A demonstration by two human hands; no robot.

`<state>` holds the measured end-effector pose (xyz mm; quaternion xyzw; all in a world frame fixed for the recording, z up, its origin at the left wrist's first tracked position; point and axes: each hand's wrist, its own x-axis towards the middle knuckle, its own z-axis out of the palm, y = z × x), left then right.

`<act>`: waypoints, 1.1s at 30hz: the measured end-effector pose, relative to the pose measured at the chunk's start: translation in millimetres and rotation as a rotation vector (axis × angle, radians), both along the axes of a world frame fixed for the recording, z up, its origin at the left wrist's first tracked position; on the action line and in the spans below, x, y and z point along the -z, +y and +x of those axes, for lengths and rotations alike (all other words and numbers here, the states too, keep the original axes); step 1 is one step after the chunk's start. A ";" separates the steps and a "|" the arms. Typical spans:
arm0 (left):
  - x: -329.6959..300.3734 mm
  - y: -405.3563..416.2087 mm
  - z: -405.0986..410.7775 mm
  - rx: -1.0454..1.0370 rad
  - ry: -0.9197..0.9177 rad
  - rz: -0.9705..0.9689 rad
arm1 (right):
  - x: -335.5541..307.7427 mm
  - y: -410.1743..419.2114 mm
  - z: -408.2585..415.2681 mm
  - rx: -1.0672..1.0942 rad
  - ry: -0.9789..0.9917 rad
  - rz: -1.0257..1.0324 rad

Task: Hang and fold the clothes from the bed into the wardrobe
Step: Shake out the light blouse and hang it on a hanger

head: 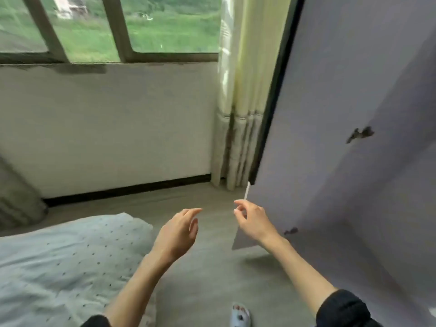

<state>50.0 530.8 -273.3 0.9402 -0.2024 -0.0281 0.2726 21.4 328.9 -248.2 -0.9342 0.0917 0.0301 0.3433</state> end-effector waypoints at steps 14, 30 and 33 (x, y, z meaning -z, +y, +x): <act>35.6 392.2 -110.5 -1.019 0.284 -0.069 | 59.7 447.2 78.9 -1.053 0.153 -0.062; 234.9 709.7 -105.6 -1.327 0.416 0.314 | 285.2 831.5 136.9 -1.574 0.063 -0.491; 280.1 755.7 -89.0 -1.296 0.360 0.435 | 334.6 856.8 138.4 -1.597 0.092 -0.563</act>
